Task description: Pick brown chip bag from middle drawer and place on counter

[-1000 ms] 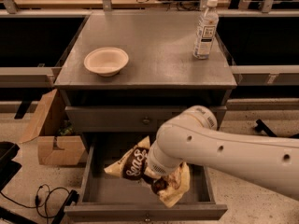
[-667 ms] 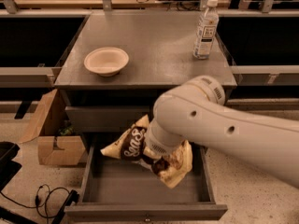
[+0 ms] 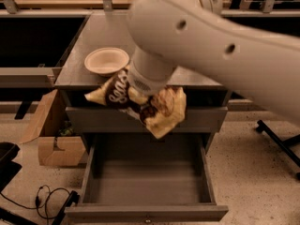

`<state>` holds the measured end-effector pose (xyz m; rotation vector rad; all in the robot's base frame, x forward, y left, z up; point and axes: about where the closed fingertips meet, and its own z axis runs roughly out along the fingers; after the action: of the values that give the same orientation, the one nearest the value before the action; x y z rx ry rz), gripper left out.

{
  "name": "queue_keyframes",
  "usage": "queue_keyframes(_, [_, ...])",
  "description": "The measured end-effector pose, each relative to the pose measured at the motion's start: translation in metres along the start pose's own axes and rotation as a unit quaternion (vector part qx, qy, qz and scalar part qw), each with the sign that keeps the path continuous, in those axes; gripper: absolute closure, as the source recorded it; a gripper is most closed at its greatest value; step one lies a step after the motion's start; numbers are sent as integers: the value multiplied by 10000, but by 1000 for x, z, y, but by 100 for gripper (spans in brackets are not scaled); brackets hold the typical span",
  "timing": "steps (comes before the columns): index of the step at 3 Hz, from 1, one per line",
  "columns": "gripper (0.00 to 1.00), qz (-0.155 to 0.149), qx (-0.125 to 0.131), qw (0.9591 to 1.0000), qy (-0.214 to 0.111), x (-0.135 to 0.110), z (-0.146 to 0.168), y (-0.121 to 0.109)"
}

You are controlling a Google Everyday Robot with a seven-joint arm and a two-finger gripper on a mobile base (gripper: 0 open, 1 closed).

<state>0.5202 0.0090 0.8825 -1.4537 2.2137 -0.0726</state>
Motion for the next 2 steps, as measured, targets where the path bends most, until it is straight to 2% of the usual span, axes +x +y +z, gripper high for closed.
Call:
queue_keyframes(1, [100,10,136,9996,-256,-30,-28,-13])
queue_keyframes(2, [100,16,144,9995,-262,-29,-28,-13])
